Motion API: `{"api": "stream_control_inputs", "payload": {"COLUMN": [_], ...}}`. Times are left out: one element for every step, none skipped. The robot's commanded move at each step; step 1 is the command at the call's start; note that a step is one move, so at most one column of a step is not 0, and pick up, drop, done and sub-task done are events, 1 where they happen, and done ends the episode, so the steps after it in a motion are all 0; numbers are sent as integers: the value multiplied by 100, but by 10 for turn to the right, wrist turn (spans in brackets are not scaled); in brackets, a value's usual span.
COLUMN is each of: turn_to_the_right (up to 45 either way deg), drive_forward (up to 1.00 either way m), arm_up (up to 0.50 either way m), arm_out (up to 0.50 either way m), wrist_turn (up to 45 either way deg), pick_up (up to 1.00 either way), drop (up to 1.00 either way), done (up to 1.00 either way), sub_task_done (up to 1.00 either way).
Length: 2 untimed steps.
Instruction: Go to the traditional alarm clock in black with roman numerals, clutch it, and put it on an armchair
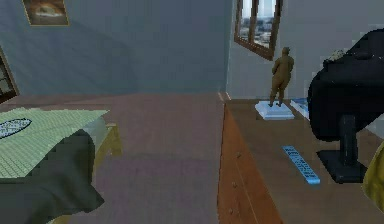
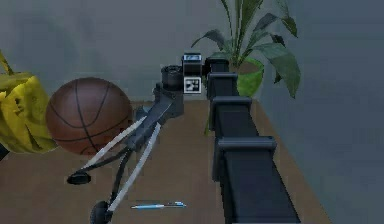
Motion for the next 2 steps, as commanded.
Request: {"api": "stream_control_inputs", "payload": {"turn_to_the_right": [0,0], "drive_forward": [0,0], "arm_up": [0,0], "arm_out": [0,0], "wrist_turn": [450,450], "pick_up": [0,0], "drop": [0,0], "done": [0,0], "sub_task_done": [0,0]}}
